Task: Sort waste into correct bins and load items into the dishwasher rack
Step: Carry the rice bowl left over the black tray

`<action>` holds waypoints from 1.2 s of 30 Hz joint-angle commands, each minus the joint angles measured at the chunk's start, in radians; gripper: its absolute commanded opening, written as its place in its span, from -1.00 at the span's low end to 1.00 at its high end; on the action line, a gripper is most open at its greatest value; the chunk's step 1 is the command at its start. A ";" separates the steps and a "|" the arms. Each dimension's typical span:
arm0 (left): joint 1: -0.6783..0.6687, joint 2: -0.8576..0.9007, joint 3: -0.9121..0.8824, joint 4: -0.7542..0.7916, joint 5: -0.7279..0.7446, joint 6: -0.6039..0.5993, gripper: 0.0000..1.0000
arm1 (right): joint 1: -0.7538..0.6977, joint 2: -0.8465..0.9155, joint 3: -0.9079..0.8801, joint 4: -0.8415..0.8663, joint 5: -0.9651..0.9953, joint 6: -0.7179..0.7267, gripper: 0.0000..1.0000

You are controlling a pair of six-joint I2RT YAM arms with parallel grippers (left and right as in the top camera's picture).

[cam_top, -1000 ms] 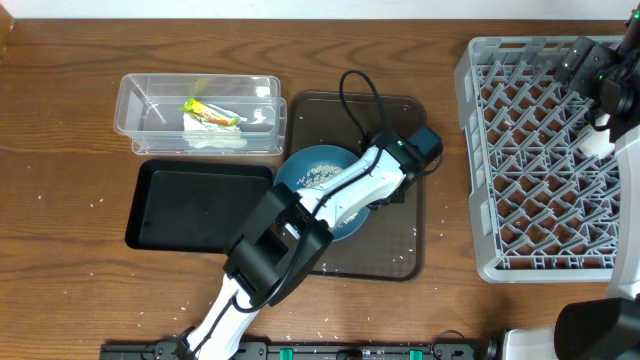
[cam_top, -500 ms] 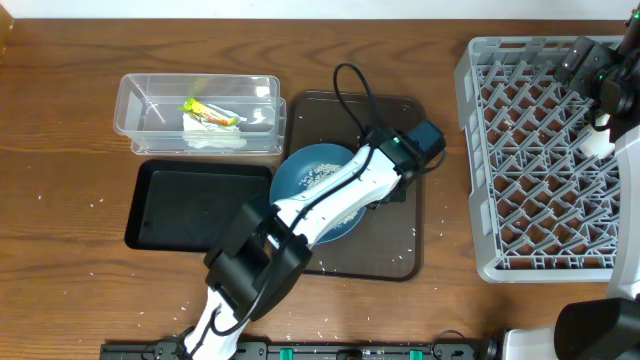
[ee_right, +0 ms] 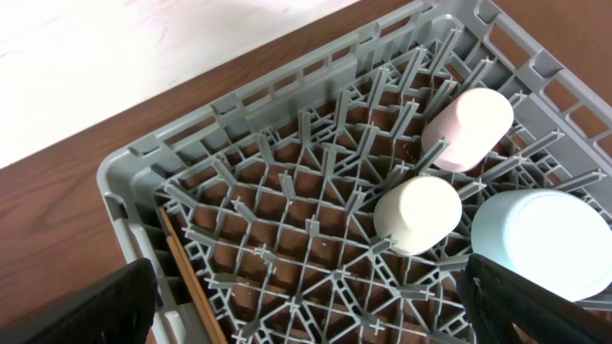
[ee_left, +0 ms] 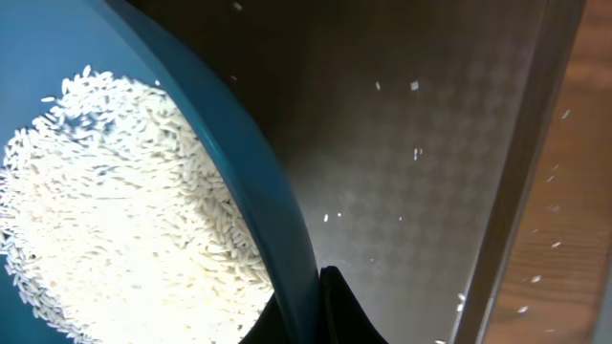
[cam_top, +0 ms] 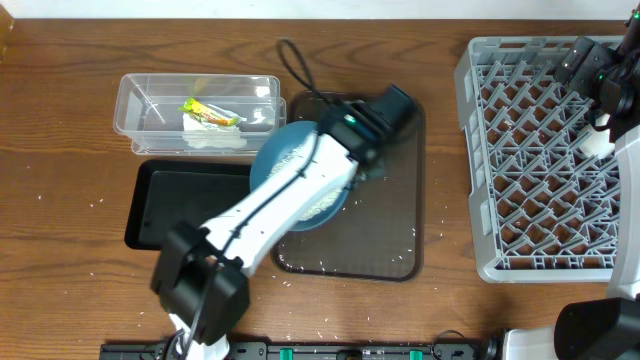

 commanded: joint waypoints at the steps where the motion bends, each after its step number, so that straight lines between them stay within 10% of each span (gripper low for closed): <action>1: 0.084 -0.033 0.016 -0.007 0.121 -0.005 -0.88 | 0.003 0.000 0.024 -0.001 0.013 -0.010 0.98; 36: 0.648 -0.173 0.000 -0.188 0.642 0.249 -0.88 | 0.003 0.000 0.024 -0.001 0.013 -0.010 0.99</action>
